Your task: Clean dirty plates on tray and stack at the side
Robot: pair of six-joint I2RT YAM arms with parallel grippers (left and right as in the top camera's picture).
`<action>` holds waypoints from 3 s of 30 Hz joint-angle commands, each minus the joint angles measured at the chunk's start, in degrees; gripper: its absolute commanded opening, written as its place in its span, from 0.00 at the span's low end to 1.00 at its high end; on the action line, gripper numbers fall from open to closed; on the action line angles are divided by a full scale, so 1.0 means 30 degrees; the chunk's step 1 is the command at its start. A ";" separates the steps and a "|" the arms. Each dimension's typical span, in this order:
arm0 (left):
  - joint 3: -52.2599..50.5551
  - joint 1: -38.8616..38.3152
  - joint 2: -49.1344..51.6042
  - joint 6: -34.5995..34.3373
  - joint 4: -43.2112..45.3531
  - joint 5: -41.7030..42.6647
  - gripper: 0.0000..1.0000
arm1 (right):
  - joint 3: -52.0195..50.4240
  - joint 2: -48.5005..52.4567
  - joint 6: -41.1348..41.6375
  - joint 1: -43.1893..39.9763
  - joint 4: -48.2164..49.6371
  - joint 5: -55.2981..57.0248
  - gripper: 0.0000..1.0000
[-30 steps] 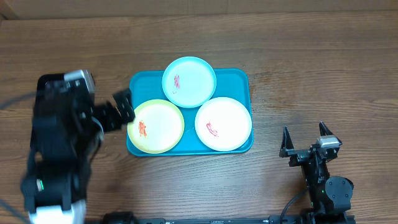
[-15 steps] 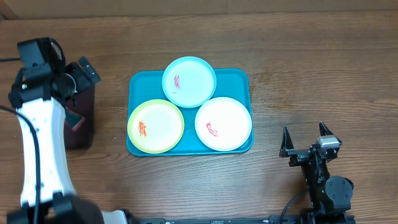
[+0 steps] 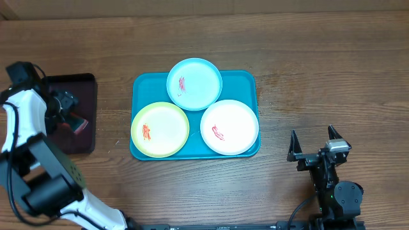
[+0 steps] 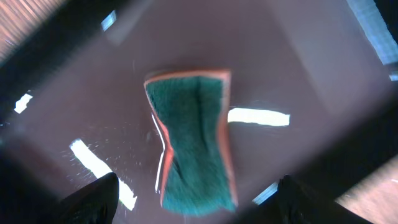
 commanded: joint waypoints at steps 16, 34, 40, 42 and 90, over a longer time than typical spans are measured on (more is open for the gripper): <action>0.0357 0.0117 0.3002 0.0954 0.1253 -0.0226 0.30 | -0.0197 -0.0189 -0.0015 0.0095 0.0117 0.0175 1.00; 0.0364 0.0102 0.2973 0.0962 0.1035 -0.0182 0.73 | -0.0197 -0.0189 -0.0015 0.0095 0.0117 0.0175 1.00; 0.0364 0.0102 0.2973 0.0962 0.1042 -0.0182 0.63 | -0.0197 -0.0189 -0.0015 0.0095 0.0117 0.0175 1.00; 0.0364 0.0102 0.2973 0.0962 0.1035 -0.0182 0.62 | -0.0197 -0.0189 -0.0015 0.0095 0.0117 0.0175 1.00; 0.3927 0.0058 0.2987 0.1661 -0.2623 -0.0211 0.04 | -0.0197 -0.0189 -0.0015 0.0095 0.0117 0.0175 1.00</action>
